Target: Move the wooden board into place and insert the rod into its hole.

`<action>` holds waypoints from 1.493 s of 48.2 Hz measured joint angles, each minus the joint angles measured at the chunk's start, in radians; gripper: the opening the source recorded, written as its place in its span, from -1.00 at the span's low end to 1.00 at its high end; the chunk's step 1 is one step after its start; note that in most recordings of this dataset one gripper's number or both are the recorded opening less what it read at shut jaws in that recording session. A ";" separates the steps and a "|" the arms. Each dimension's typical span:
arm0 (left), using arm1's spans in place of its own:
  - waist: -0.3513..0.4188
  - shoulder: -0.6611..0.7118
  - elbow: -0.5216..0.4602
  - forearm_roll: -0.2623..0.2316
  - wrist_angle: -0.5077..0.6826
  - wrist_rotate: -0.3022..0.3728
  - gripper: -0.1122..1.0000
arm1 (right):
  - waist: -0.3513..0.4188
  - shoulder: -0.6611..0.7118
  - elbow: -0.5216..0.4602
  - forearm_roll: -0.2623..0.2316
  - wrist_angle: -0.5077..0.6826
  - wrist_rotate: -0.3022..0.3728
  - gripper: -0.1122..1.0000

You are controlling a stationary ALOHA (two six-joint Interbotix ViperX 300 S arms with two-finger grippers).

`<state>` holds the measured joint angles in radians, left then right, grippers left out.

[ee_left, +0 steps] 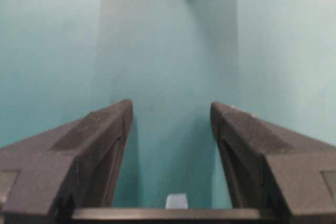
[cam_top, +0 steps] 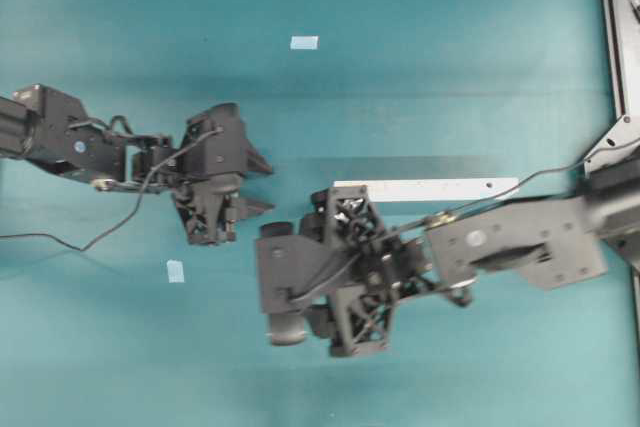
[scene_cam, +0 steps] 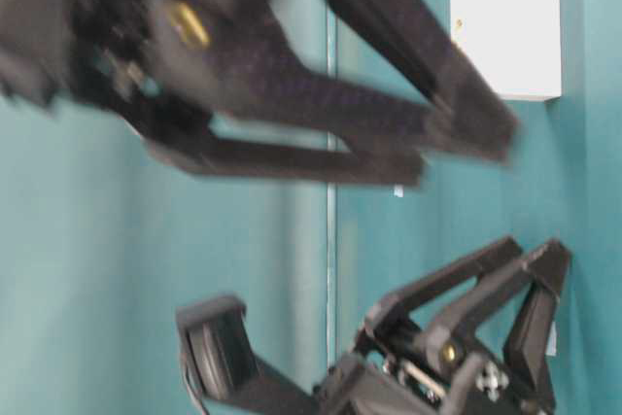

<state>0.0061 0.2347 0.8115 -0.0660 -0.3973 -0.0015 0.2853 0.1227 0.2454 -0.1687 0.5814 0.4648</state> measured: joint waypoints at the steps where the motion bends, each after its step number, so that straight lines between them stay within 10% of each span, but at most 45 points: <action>1: 0.000 0.000 0.009 0.000 -0.018 0.002 0.31 | 0.003 0.014 -0.011 0.000 0.006 0.009 0.63; 28: 0.002 0.083 0.012 -0.002 -0.164 0.002 0.30 | 0.060 0.267 -0.265 0.123 0.176 0.043 0.61; 72: -0.005 0.121 -0.044 -0.003 -0.169 0.002 0.31 | 0.052 0.391 -0.342 0.133 0.232 0.098 0.61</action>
<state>0.0015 0.3559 0.7670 -0.0690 -0.5660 0.0000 0.3375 0.5139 -0.0966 -0.0353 0.8130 0.5630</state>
